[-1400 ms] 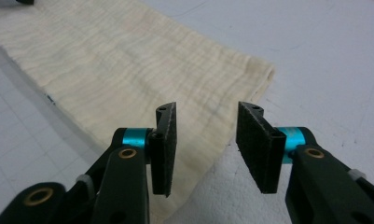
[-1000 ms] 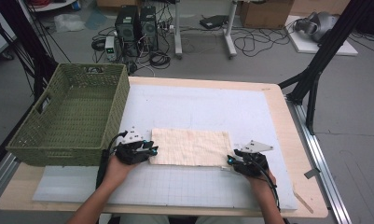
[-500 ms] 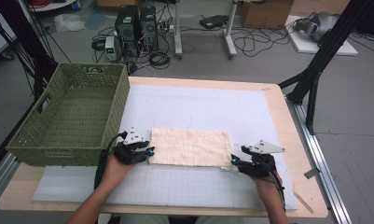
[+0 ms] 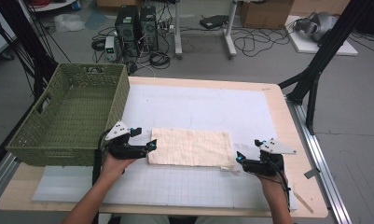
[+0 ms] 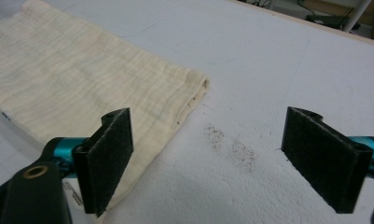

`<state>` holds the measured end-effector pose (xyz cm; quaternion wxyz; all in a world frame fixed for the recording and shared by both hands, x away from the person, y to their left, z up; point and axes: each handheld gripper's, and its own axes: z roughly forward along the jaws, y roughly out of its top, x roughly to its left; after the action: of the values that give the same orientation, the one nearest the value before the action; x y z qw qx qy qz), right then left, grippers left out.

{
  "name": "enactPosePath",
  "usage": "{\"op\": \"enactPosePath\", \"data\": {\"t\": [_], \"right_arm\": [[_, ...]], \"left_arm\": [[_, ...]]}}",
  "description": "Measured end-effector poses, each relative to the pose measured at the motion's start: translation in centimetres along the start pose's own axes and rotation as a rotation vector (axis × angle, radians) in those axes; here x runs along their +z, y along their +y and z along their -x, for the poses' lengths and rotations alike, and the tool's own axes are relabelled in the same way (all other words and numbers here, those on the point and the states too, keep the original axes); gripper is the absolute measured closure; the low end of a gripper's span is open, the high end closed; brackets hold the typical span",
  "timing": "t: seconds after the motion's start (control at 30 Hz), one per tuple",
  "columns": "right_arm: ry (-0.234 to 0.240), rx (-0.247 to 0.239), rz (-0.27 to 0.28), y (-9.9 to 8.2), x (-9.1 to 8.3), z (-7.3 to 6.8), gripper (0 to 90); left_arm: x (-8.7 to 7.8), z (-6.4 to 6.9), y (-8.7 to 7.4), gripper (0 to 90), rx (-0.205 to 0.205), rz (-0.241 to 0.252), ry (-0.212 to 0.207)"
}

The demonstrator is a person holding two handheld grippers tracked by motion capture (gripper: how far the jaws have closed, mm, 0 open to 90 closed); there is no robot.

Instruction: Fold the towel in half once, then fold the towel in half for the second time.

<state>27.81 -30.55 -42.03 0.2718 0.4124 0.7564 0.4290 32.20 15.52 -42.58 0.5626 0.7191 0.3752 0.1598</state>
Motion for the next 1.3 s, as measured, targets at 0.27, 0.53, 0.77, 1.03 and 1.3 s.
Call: {"op": "enactPosePath", "data": {"t": [0.27, 0.53, 0.77, 1.03, 1.3], "right_arm": [[0.006, -0.010, 0.017, 0.22, -0.01, 0.04, 11.8], [-0.004, -0.004, 0.011, 0.22, 0.23, 0.12, 11.7], [-0.012, -0.021, -0.001, -0.02, 0.19, 0.01, 11.8], [-0.027, 0.000, 0.009, -0.17, -0.22, 0.42, 11.8], [-0.022, 0.003, 0.001, -0.16, -0.03, 0.36, 11.8]], "left_arm": [[-0.04, 0.11, -0.12, 15.0, 0.040, -0.010, -0.015], [0.01, -0.05, -0.25, 15.5, 0.043, -0.024, -0.005], [0.16, 0.12, -0.21, 15.7, 0.049, -0.022, 0.000], [0.30, 0.06, -0.20, 15.7, 0.045, -0.024, 0.005], [0.45, 0.05, -0.24, 15.7, 0.031, -0.037, -0.007]]}}
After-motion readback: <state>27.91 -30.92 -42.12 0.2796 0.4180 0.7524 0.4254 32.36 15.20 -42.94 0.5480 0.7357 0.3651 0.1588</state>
